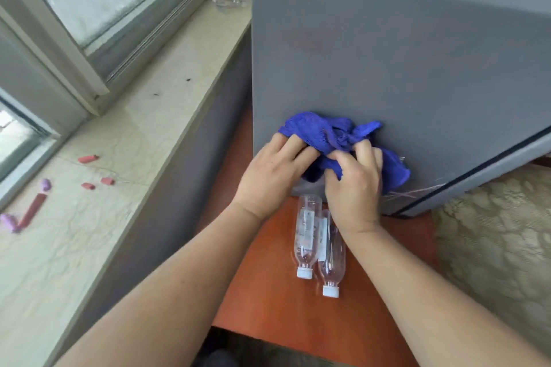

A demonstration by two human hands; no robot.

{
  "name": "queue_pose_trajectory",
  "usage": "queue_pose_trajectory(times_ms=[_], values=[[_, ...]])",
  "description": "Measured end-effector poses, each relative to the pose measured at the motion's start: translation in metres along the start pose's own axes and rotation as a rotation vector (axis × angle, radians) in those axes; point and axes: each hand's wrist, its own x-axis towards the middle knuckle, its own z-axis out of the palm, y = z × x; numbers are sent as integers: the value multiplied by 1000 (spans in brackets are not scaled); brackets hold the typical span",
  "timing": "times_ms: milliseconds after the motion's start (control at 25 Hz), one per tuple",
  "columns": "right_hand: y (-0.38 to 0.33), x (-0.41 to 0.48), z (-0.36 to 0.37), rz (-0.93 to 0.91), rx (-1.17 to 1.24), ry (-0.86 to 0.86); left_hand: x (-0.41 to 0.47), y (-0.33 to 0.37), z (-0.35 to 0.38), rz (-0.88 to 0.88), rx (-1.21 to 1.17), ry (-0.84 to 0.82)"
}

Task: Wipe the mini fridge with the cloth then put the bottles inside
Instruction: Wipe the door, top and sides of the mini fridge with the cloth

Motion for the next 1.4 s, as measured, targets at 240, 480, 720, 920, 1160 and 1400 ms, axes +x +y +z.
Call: queue_pose_trajectory(times_ms=[240,480,720,920,1160,1400], values=[[-78,4,49,-12,59,-88,-33,-77,-24,-96,48,30],[-62,4,29,-100,-11,-196,-36,-53,-4,-217,-98,133],[35,-12,-14,-125,-110,-213,-15,34,54,-178,-187,135],[143,-34,-51,-89,-168,-148,18,124,112,-105,-231,68],[201,-51,-64,-26,-176,-97,33,175,133,-73,-208,34],[157,-67,-14,118,-70,-63,10,127,113,-3,-91,-157]])
